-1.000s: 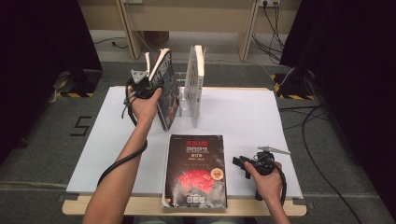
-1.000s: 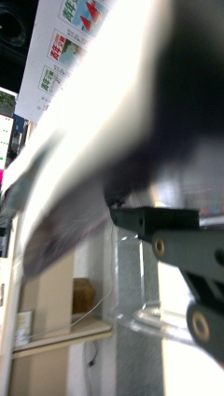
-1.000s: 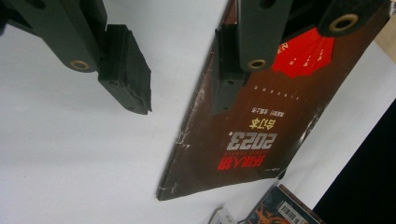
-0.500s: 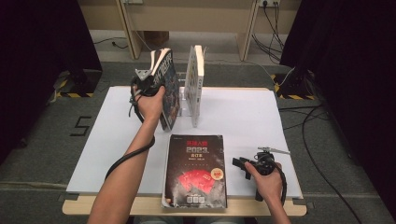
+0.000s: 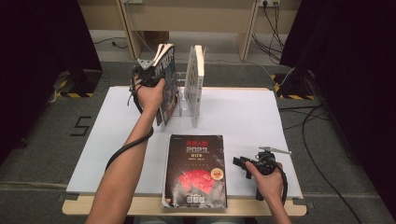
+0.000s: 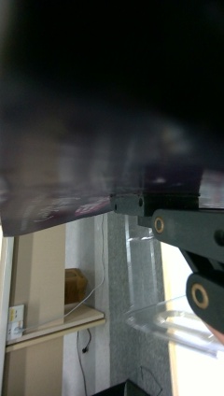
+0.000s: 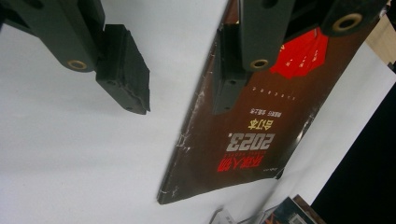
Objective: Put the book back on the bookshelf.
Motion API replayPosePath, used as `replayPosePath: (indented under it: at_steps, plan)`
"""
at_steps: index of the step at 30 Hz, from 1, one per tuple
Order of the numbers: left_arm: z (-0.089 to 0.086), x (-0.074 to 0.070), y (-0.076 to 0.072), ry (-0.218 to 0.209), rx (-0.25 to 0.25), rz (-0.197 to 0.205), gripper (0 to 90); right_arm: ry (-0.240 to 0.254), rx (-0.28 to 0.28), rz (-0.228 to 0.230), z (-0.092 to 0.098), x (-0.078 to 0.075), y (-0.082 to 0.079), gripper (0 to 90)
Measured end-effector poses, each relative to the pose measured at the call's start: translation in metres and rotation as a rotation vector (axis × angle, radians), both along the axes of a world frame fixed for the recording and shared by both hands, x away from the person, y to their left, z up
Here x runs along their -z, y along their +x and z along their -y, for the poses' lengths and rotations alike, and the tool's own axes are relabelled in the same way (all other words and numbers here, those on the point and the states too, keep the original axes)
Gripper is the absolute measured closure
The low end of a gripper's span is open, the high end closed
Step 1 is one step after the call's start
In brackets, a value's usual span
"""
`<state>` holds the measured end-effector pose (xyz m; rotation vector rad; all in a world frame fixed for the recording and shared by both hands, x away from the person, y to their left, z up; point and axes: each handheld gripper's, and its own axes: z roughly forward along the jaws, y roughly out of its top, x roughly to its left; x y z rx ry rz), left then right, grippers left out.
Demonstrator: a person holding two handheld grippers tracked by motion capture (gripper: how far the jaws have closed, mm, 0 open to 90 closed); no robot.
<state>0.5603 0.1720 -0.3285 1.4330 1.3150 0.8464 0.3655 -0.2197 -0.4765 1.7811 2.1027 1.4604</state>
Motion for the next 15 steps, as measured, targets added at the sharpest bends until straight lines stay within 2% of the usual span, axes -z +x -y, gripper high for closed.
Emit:
replayPosePath:
  at_steps: [3,6,9,11,12,15]
  plan:
    - [0.001,-0.006,0.004,0.015,-0.006,0.049,76.2,-0.001,0.002,0.004,0.001,0.001,0.001,57.4]
    - [0.004,-0.007,0.007,0.035,-0.011,0.095,76.2,0.0,0.003,0.008,0.001,0.001,0.001,57.4]
    - [0.007,0.005,0.009,0.03,-0.02,0.104,76.1,0.003,0.001,0.002,0.0,0.002,0.001,57.6]
    - [0.008,0.023,0.009,0.019,-0.026,0.091,76.0,-0.004,-0.005,0.007,-0.001,0.003,0.001,57.7]
    - [0.008,0.03,0.007,0.01,-0.028,0.11,75.9,-0.006,-0.006,0.009,-0.001,0.003,0.001,57.8]
    - [0.006,0.036,0.002,0.018,-0.021,0.135,75.7,-0.004,-0.008,0.011,-0.001,0.002,0.001,58.0]
